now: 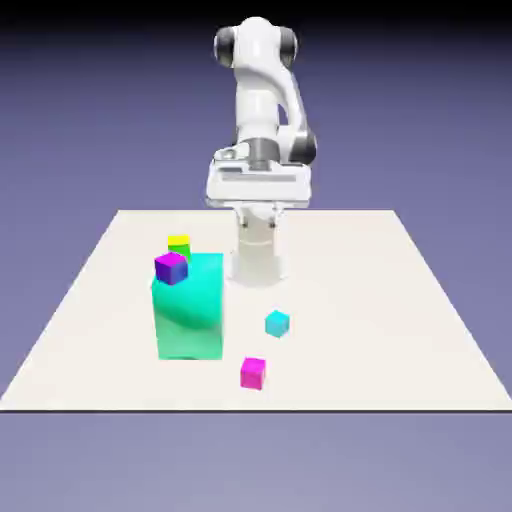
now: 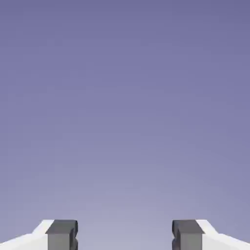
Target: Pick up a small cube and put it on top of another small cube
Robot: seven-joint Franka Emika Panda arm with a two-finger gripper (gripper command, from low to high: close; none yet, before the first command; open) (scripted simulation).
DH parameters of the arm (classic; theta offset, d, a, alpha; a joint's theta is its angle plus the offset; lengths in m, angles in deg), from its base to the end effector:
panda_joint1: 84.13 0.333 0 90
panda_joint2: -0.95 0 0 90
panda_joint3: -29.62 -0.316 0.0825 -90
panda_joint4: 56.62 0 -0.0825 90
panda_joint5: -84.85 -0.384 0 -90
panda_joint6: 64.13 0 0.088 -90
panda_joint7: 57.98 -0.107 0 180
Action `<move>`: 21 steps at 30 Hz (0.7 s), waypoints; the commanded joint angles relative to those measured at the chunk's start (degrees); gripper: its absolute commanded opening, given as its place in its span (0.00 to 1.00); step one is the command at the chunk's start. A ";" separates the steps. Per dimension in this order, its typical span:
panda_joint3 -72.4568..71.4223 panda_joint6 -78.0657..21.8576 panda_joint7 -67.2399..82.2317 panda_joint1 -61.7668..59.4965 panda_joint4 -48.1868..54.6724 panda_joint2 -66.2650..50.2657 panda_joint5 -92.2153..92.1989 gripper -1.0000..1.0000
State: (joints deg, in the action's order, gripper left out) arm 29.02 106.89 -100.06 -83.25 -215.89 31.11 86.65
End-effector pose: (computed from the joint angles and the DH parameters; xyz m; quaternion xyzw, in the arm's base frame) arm 0.3993 0.0126 0.4486 -0.8806 0.3109 -0.3359 0.1229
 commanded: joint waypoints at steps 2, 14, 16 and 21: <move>-0.99 -4.95 0.62 0.33 2.88 -4.16 2.99 0.50; -6.92 -34.60 4.32 2.30 20.13 -29.07 20.91 0.50; -7.91 -39.54 4.93 2.63 23.00 -33.23 23.89 0.50; -10.38 -51.90 6.47 3.45 30.19 -43.61 31.36 0.50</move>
State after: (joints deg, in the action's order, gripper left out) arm 18.64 54.99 -93.59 -79.79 -185.69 -12.50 118.01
